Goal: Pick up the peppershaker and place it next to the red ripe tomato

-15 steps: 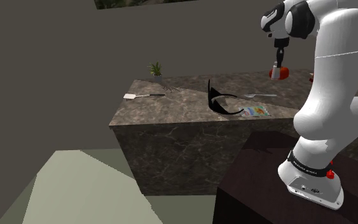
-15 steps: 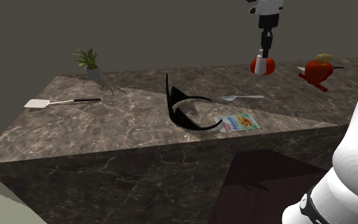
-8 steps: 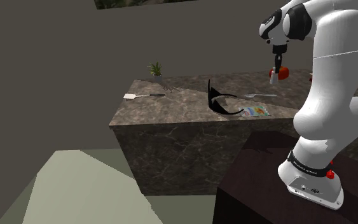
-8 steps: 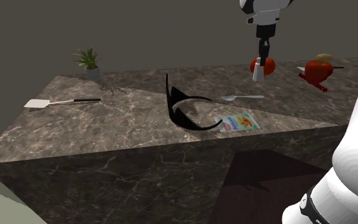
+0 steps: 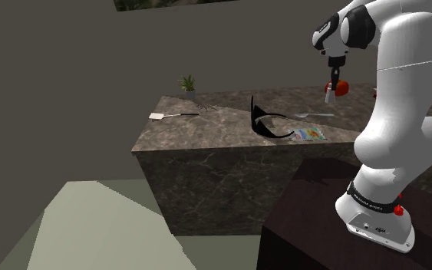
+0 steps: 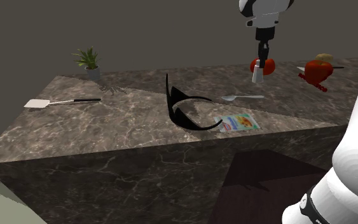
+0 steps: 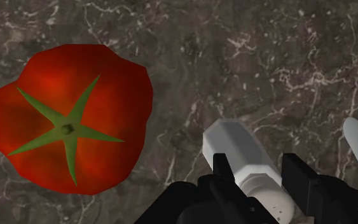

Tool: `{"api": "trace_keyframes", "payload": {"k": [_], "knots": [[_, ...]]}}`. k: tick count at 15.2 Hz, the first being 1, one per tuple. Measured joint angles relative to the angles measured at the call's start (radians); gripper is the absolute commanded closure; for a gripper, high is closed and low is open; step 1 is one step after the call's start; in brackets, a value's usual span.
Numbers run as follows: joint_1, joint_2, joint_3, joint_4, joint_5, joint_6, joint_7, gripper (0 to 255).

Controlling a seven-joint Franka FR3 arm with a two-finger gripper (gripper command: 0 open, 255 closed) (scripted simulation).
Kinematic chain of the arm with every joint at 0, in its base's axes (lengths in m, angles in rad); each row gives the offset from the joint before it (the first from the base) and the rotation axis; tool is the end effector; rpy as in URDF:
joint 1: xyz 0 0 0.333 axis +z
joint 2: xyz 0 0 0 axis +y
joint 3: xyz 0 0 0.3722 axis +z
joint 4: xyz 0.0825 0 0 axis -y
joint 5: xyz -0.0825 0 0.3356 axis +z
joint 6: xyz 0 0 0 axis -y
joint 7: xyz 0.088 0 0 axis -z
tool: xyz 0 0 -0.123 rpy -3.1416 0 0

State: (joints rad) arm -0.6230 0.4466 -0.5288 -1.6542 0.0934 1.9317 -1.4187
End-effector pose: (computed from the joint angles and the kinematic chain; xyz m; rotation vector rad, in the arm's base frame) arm 0.3068 -0.5489 0.4291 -3.0418 -0.3981 0.2474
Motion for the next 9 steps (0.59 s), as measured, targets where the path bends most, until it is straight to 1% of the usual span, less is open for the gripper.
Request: {"api": "trace_keyframes", "payload": {"k": [1, 7, 9], "knots": [[0.000, 0.000, 0.000, 0.000, 0.000, 0.000, 0.000, 0], [0.000, 0.000, 0.000, 0.000, 0.000, 0.000, 0.000, 0], [0.004, -0.013, -0.003, 0.024, -0.006, -0.034, 0.005, 0]]}}
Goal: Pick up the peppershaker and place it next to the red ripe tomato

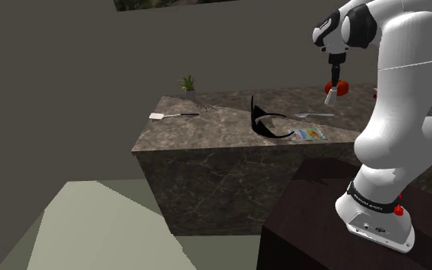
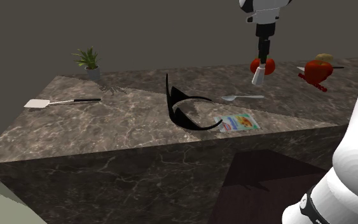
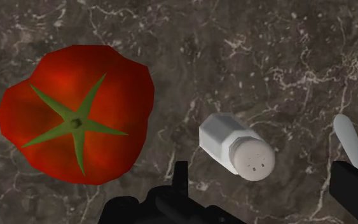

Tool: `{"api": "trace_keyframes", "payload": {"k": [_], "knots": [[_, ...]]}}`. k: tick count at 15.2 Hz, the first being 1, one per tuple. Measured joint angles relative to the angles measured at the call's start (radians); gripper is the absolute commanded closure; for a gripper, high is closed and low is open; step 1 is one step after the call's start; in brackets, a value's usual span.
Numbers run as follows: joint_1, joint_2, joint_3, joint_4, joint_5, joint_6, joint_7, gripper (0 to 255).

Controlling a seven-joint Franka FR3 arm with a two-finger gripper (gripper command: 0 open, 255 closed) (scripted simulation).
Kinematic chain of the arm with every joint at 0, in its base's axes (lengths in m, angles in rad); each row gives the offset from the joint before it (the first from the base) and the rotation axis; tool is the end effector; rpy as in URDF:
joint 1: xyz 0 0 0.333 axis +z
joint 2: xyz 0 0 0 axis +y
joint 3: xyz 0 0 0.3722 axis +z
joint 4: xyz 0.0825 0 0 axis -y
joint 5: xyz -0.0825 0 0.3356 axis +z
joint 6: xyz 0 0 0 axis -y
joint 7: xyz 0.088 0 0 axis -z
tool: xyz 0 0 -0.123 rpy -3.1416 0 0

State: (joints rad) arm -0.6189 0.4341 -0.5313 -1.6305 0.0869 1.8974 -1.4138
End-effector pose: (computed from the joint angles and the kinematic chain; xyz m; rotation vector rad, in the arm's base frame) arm 0.3082 -0.5472 0.4436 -3.0425 -0.3985 0.2472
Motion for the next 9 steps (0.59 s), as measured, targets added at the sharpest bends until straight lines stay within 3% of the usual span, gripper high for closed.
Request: {"api": "trace_keyframes", "payload": {"k": [3, 9], "knots": [[-0.002, -0.007, -0.003, 0.067, -0.005, -0.072, 0.002, 0], [-0.003, -0.005, -0.003, 0.082, -0.004, -0.086, 0.003, 0]]}}
